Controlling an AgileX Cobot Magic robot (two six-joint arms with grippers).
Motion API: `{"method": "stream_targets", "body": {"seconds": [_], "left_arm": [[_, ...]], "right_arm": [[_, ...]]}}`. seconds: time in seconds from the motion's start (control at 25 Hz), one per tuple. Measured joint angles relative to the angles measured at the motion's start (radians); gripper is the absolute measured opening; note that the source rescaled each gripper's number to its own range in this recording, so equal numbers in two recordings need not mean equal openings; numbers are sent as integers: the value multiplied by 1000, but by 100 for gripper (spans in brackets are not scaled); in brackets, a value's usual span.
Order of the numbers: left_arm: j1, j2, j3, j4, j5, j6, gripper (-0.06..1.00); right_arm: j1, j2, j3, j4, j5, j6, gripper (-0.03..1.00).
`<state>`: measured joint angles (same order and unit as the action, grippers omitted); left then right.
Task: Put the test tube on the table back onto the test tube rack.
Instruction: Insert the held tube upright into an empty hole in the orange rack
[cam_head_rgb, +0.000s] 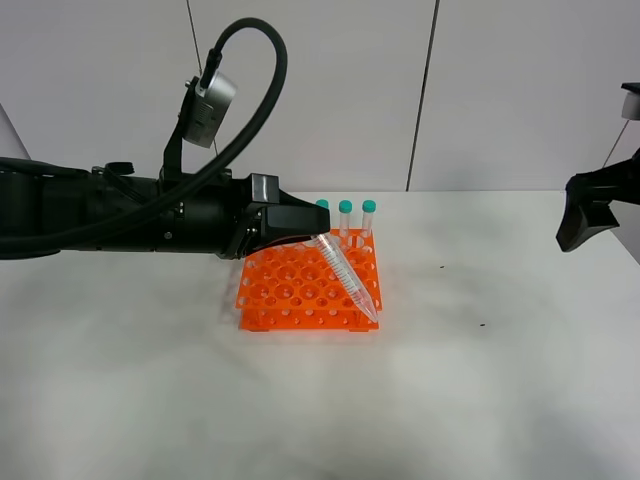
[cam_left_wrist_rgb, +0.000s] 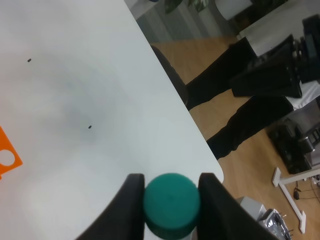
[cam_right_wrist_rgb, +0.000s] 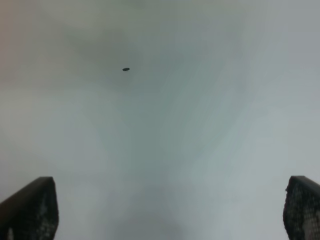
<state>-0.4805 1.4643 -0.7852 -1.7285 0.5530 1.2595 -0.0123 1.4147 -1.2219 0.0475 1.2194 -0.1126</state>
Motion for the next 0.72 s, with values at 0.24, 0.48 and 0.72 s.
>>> {"method": "stream_targets", "body": {"seconds": [0.24, 0.48, 0.72], "left_arm": [[0, 0, 0, 0, 0, 0, 1], [0, 0, 0, 0, 0, 0, 1], [0, 0, 0, 0, 0, 0, 1]], "right_arm": [[0, -178, 192, 0, -1, 11, 100], [0, -547, 456, 12, 2, 11, 100], [0, -974, 627, 31, -59, 28, 100]]}}
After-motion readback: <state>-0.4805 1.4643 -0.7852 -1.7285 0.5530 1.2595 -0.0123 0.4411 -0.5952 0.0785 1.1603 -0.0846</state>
